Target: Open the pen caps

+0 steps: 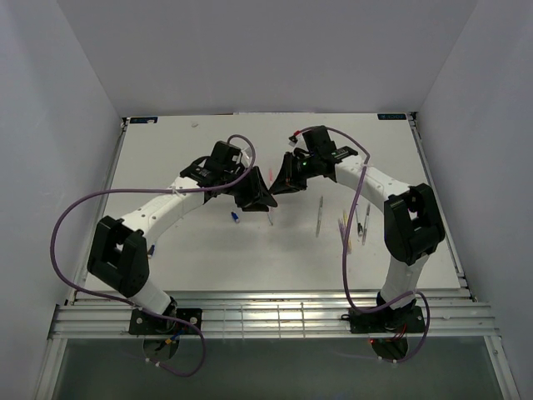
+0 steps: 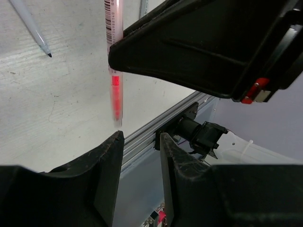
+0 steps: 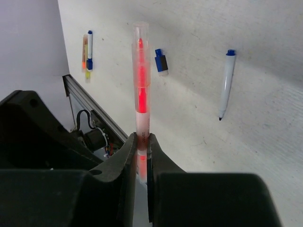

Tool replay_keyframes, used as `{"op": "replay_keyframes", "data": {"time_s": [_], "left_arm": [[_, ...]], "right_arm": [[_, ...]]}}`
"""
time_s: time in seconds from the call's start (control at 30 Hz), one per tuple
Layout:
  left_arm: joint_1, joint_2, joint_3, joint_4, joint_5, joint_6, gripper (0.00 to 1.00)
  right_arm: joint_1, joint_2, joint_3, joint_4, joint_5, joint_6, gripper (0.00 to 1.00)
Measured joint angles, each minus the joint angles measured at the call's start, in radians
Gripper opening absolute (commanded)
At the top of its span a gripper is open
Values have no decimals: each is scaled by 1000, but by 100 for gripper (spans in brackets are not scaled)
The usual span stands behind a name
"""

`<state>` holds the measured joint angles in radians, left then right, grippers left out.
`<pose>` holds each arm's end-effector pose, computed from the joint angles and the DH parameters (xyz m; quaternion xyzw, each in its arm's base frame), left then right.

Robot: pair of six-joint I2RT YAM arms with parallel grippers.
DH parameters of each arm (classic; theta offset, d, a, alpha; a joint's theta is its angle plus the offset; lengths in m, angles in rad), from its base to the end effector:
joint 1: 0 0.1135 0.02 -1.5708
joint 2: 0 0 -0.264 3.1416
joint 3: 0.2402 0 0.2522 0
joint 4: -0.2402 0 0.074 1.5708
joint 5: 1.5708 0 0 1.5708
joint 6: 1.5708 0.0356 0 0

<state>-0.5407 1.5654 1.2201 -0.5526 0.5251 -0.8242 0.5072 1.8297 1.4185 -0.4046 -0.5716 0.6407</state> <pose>0.2778 -0.1876 0.2691 -0.0440 0.9145 -0.3912 0.0929 0.3467 0.2147 0.2501 -0.0442 0.8968 0.4121 0.1547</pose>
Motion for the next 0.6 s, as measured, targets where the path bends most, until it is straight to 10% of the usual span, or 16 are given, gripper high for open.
{"op": "replay_keyframes", "data": {"time_s": [0.6], "left_arm": [[-64,66,0,-7,-55,-63,44]], "right_arm": [[-1,-7,-48,87,-80,21,8]]}}
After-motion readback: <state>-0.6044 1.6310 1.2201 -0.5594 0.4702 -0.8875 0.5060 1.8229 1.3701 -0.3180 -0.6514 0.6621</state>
